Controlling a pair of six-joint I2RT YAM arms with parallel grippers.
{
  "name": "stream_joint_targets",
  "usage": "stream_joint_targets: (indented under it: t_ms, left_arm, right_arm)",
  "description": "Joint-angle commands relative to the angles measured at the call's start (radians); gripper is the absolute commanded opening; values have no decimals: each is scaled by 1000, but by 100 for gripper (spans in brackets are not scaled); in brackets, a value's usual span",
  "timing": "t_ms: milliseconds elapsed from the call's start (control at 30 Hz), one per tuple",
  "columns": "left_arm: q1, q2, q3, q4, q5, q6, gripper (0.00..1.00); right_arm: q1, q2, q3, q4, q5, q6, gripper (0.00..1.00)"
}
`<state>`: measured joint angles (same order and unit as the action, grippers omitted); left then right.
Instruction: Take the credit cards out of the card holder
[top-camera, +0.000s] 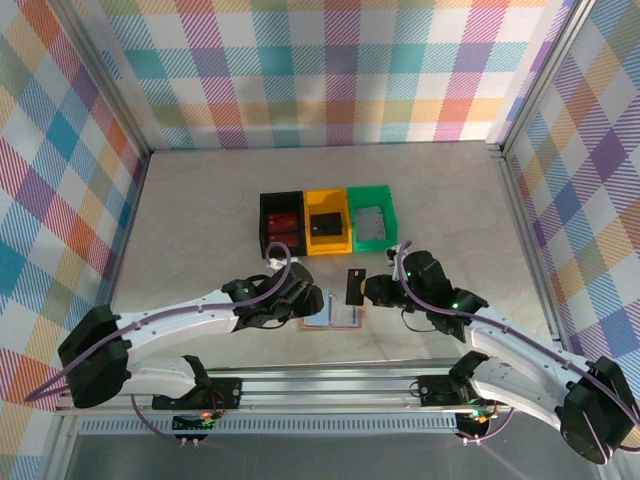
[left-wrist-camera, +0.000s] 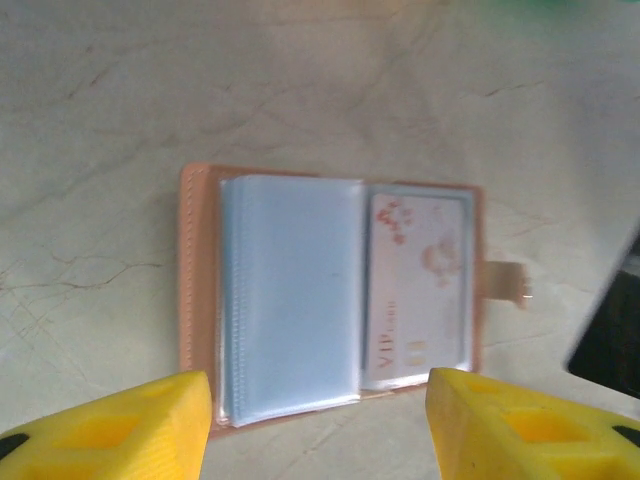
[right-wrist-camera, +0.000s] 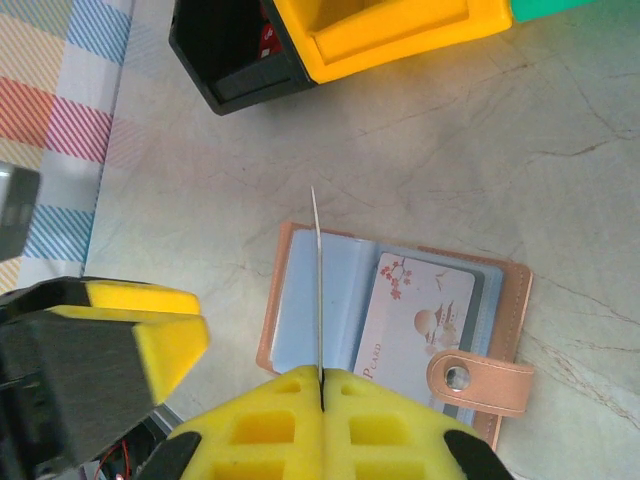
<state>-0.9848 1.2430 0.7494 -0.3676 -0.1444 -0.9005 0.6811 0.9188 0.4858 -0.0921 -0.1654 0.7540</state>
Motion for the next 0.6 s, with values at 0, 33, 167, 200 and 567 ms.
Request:
stream_joint_targets:
  t_ms: [0, 33, 167, 200, 567]
  left_arm:
    - [8, -66, 16, -29, -16, 28, 61]
    - [8, -88, 11, -18, -13, 30, 61]
    - [9, -166, -15, 37, -3, 36, 64]
    - [9, -180, -22, 50, -1, 37, 64]
    - [10, -246, -76, 214, 43, -12, 66]
  right_arm:
    - [-9, -45, -16, 25, -4, 39, 0]
    - [-11, -60, -21, 39, 2, 54, 0]
    - [-18, -112, -30, 74, 26, 102, 0]
    - [-20, -118, -32, 84, 29, 113, 0]
    - [-31, -168, -74, 211, 66, 234, 0]
